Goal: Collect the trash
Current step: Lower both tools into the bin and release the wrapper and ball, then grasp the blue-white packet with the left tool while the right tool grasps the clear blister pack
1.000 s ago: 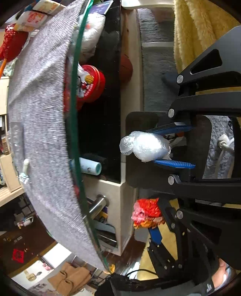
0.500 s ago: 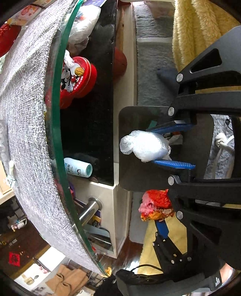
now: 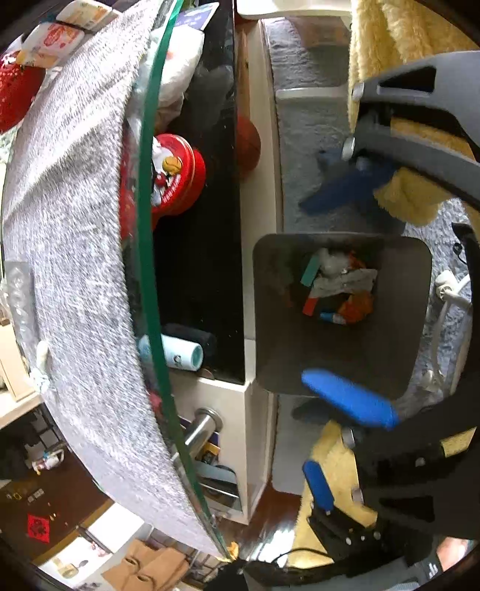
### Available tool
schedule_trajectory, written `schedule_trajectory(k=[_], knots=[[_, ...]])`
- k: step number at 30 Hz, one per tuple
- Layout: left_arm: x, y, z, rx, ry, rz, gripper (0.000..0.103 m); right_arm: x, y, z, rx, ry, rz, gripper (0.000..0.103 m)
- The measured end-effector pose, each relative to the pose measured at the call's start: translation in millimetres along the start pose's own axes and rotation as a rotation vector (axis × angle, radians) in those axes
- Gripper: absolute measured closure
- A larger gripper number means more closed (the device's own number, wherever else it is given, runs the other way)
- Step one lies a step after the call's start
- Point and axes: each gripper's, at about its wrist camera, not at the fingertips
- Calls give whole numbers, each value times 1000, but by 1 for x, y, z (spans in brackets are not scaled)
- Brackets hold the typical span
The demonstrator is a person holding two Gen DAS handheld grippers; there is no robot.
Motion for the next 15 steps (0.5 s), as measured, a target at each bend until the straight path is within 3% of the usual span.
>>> schedule_trajectory(k=[4,15], knots=[[-10,6,-16,-2,-36,-21,11,-9,-3,-9,-9,-17,2,7],[-56,13,-61,-11,-146,-32,10,-59,-13,-36,-10,-115,30,7]])
Point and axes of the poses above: each gripper's, at about its wrist camera, not at the fingertips, and z roughly the way its jaws point, y to its left, x to its underside, and after that the axes turned 10 degrees about x, right-handed
